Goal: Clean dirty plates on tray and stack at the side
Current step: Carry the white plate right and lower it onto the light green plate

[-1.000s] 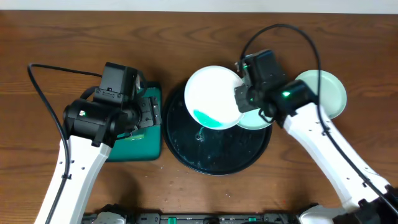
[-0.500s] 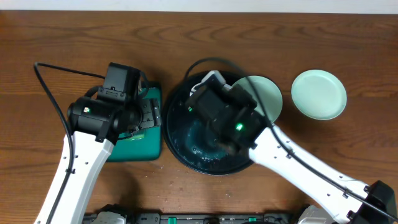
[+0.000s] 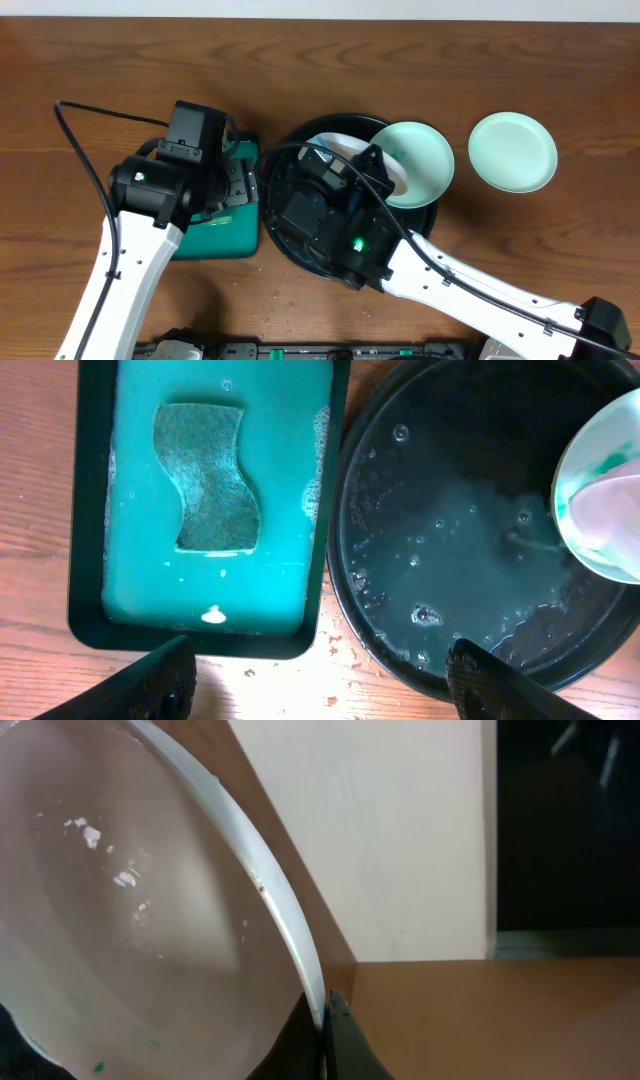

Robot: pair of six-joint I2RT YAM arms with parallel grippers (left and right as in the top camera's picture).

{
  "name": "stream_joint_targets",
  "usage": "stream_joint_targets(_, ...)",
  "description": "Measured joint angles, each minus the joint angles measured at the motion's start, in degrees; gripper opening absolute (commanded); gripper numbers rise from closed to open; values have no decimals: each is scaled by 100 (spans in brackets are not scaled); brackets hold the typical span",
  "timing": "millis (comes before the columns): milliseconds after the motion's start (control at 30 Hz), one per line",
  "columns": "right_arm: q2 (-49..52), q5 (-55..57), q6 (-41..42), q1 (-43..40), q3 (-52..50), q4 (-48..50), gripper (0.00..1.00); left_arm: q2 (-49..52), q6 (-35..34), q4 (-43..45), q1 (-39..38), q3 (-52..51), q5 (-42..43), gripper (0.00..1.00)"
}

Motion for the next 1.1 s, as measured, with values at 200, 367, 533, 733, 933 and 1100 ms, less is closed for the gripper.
stream_joint_targets(200, 0, 173, -28, 15, 0, -11, 1, 0, 0, 0, 2, 0, 0, 81)
stream_joint_targets(367, 0, -103, 20, -17, 0, -28, 1, 0, 0, 4, 2, 0, 0, 81)
stream_joint_targets(533, 0, -953, 1023, -273, 9, -922, 1, 0, 0, -20, 2, -4, 0, 81)
stream_joint_targets(733, 2, -2583, 2350, -927, 9, -1117, 1, 0, 0, -15, 2, -4, 0, 81)
stream_joint_targets(933, 11, -4553, 3121, -1956, 9, -918, 1, 0, 0, -15, 2, -4, 0, 81)
stream_joint_targets(1100, 11, -6002, 3375, -3084, 9, -612, 1, 0, 0, -17, 2, -4, 0, 81)
